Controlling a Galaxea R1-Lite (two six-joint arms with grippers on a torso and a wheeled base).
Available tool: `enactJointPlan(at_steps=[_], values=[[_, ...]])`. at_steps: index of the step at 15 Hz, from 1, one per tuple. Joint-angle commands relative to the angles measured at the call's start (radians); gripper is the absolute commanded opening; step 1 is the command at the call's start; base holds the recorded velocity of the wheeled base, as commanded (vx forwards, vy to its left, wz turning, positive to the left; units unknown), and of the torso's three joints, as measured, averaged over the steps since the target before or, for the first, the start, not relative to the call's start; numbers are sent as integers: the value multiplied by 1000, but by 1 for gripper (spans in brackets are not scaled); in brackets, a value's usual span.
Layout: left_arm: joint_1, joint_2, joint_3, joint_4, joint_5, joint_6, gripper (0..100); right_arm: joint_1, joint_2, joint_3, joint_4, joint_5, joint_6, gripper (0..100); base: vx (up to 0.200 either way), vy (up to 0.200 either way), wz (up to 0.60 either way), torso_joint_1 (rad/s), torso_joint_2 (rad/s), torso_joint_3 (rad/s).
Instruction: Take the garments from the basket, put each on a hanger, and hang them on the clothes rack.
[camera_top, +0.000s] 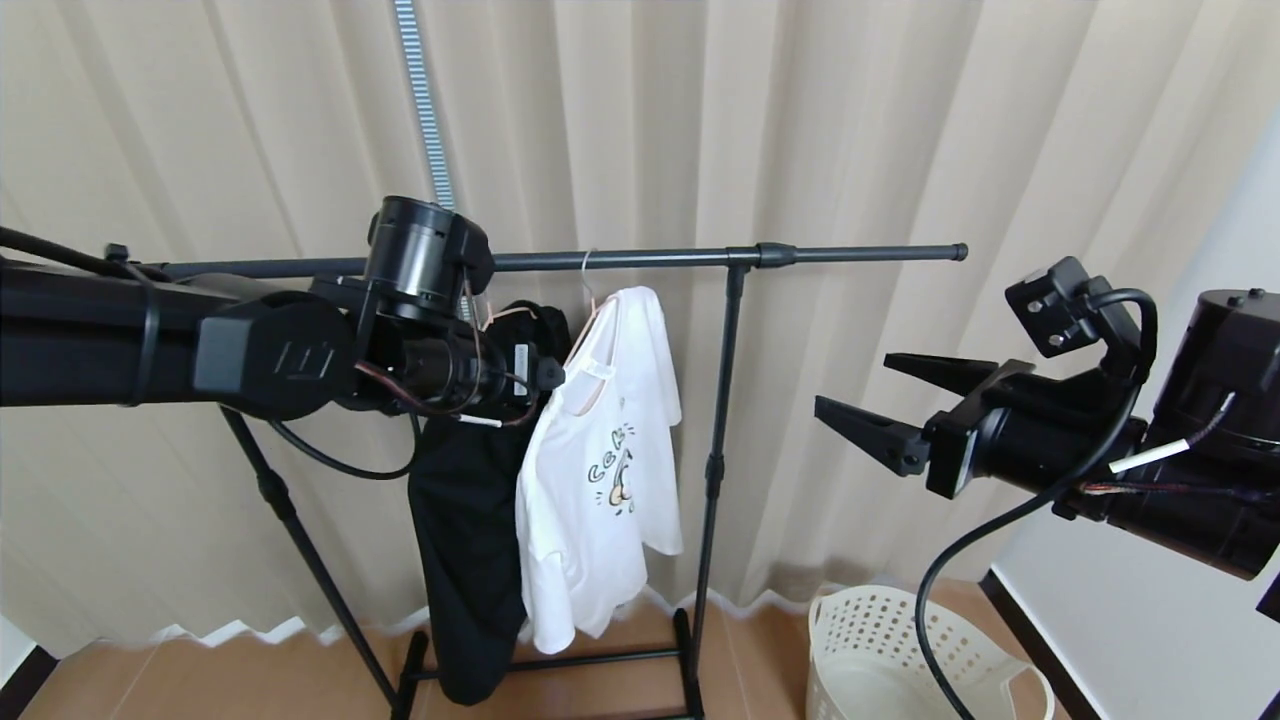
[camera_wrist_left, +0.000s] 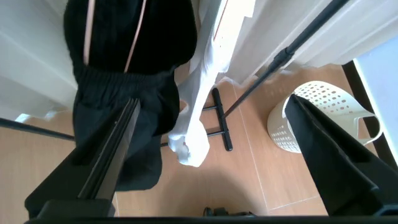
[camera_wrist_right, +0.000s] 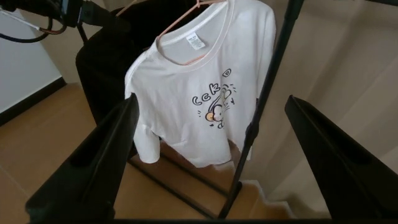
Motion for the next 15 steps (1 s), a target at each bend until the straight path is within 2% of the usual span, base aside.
enactJointPlan(at_steps=[1, 2, 4, 6, 7, 9, 10, 11, 12, 14, 15], values=[[0, -141, 100, 0, -3, 4, 100, 3, -38, 6, 2, 1, 0, 100, 0, 0, 0, 0, 0, 0], [0, -141, 100, 0, -3, 4, 100, 3, -38, 6, 2, 1, 0, 100, 0, 0, 0, 0, 0, 0], [-2, -339, 308, -25, -80, 70, 100, 9, -70, 8, 51, 1, 1, 100, 0, 0, 0, 0, 0, 0], [0, -439, 425, -65, -158, 127, 100, 41, -150, 8, 120, -33, 1, 100, 0, 0, 0, 0, 0, 0], [4, -555, 514, -71, -185, 196, 100, 57, -236, -9, 241, -81, 1, 100, 0, 0, 0, 0, 0, 0], [9, -696, 620, -68, -201, 256, 100, 81, -335, 9, 356, -162, 3, 100, 0, 0, 0, 0, 0, 0], [9, -799, 724, -68, -227, 282, 100, 129, -414, 62, 408, -265, 3, 100, 0, 0, 0, 0, 0, 0], [9, -842, 773, -69, -239, 295, 100, 152, -446, 88, 419, -306, 3, 100, 0, 0, 0, 0, 0, 0], [9, -973, 927, -72, -254, 335, 100, 207, -552, 206, 425, -375, 3, 100, 0, 0, 0, 0, 0, 0], [9, -1103, 1049, -71, -253, 343, 100, 224, -662, 312, 430, -394, 3, 100, 0, 0, 0, 0, 0, 0], [12, -1218, 1151, -66, -248, 340, 100, 224, -751, 402, 453, -394, 5, 100, 0, 0, 0, 0, 0, 0]])
